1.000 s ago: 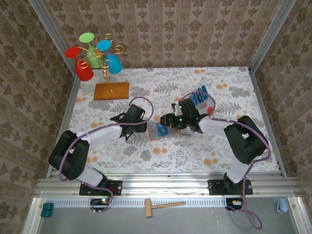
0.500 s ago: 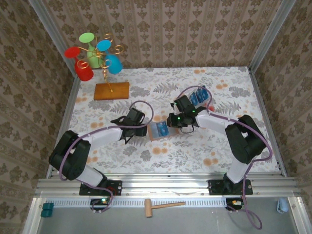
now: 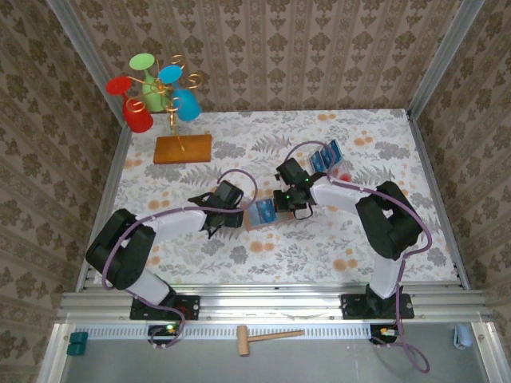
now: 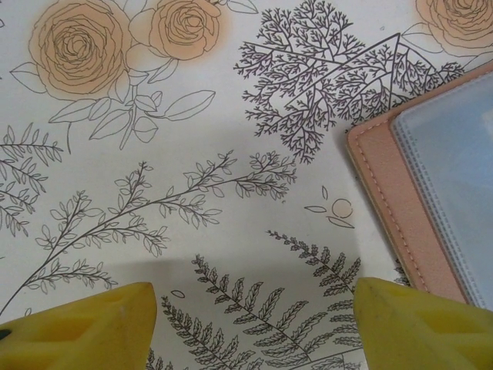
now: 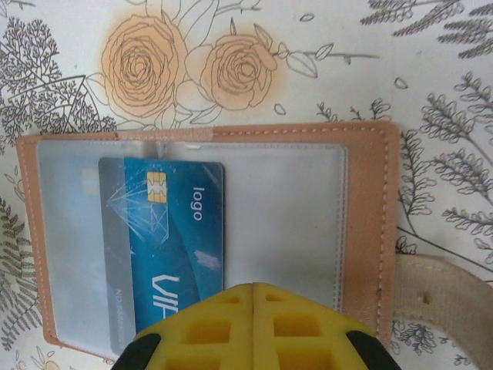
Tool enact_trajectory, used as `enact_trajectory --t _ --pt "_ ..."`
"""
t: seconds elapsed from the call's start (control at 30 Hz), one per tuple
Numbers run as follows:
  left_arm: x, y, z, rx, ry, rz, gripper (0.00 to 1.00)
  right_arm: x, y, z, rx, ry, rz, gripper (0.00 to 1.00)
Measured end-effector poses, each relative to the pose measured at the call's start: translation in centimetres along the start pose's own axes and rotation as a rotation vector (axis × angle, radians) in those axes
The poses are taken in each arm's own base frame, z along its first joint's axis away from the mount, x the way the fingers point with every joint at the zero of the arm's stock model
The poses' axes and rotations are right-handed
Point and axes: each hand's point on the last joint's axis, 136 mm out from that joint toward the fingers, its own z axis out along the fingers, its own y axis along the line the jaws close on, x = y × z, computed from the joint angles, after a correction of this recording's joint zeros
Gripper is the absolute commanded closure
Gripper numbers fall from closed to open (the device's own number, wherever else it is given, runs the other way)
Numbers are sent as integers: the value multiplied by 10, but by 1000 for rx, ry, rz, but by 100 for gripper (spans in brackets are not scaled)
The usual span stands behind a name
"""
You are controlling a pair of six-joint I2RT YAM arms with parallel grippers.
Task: Put the credit cards into the card holder
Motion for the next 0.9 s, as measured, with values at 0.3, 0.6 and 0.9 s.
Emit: enact_trajectory --t 0.3,0.6,0.9 --pt "4 3 4 -20 13 1 31 -5 -4 -2 39 -8 -24 100" --pt "8 4 8 -30 28 5 31 0 -8 6 66 21 -43 100" --pt "10 5 11 -34 37 8 31 4 -6 10 71 37 -51 100"
